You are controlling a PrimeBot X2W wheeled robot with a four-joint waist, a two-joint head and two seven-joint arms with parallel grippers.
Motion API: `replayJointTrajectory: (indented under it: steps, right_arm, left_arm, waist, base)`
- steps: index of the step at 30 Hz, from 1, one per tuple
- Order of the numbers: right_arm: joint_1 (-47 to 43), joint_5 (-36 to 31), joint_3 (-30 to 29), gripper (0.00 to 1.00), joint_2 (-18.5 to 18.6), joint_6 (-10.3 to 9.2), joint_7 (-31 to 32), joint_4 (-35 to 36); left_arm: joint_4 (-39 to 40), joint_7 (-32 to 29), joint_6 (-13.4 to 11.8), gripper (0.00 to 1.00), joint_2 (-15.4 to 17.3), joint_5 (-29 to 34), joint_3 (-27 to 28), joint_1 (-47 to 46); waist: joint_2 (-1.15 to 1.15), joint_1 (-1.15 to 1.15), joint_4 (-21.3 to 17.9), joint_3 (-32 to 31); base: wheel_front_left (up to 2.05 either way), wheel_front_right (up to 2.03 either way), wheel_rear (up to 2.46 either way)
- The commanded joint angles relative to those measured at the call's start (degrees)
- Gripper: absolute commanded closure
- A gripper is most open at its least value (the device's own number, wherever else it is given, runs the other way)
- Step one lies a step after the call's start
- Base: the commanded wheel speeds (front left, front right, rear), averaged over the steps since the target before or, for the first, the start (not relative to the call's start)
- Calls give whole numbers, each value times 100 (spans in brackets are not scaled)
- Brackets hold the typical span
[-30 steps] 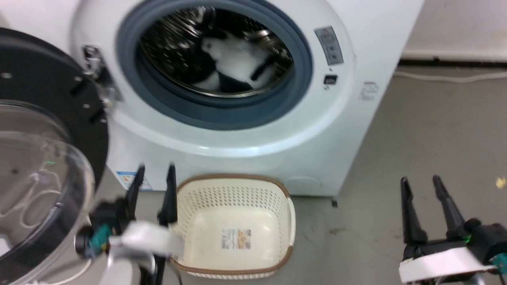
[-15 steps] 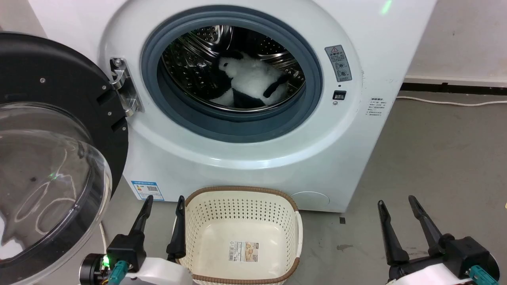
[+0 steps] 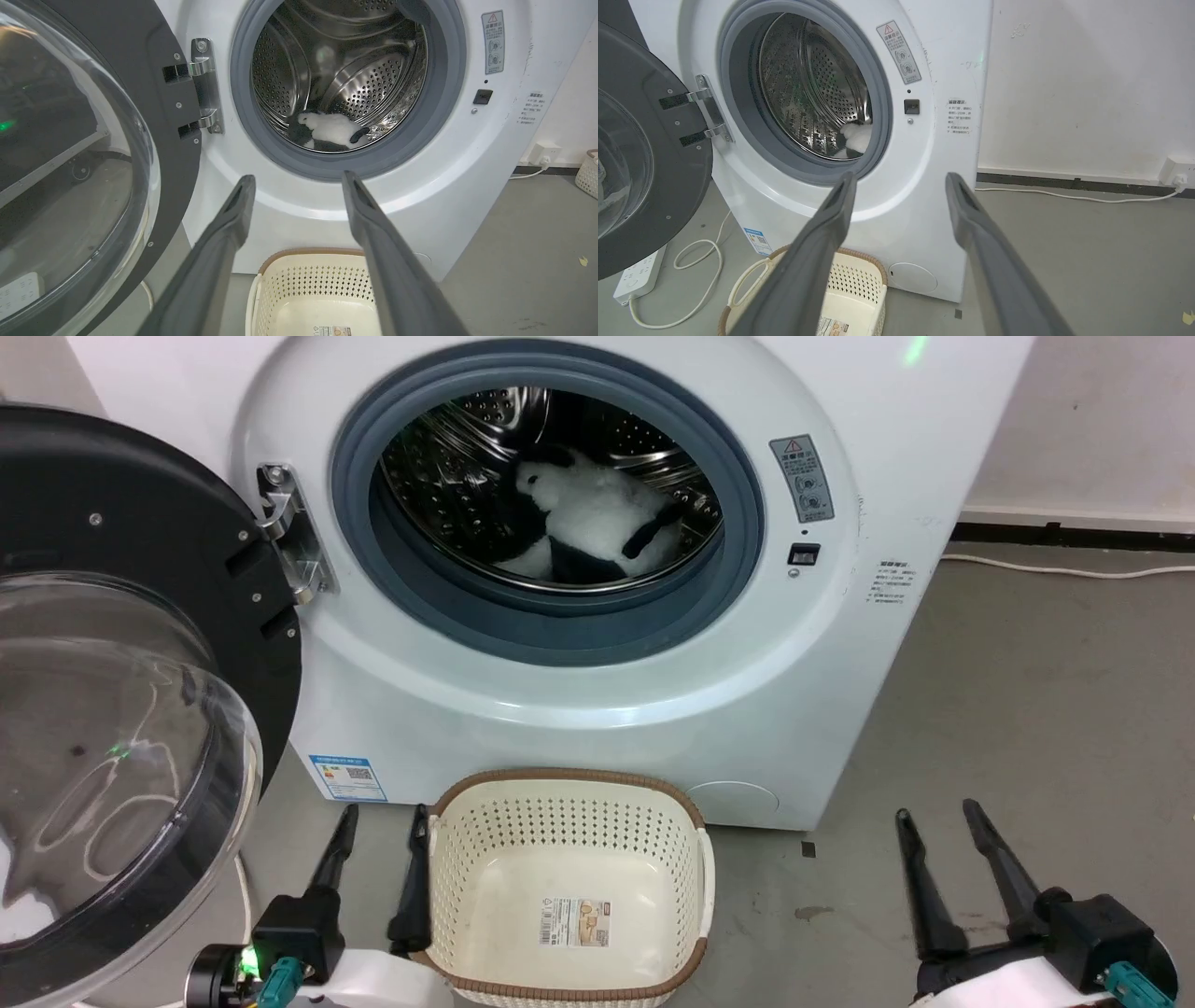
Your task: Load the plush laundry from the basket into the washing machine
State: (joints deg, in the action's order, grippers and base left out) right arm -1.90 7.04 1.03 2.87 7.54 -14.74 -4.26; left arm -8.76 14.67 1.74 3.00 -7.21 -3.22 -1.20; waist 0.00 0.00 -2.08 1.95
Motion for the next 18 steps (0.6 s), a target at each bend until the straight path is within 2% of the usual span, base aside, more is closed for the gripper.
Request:
replayJointTrajectory:
  steps: [1, 18]
  right_arm:
    - [1, -1, 0, 100, 0, 0, 3, 2]
    - [30, -108, -16, 100, 0, -1, 226, 66]
  left_arm:
    - [-1, -4, 0, 100, 0, 0, 5, 0]
    - [132, -226, -27, 100, -2, 109, 53, 18]
  waist:
    - [0, 0, 1, 0]
    - [0, 0, 32, -30]
  base:
    - [0, 0, 0]
    - [0, 0, 0]
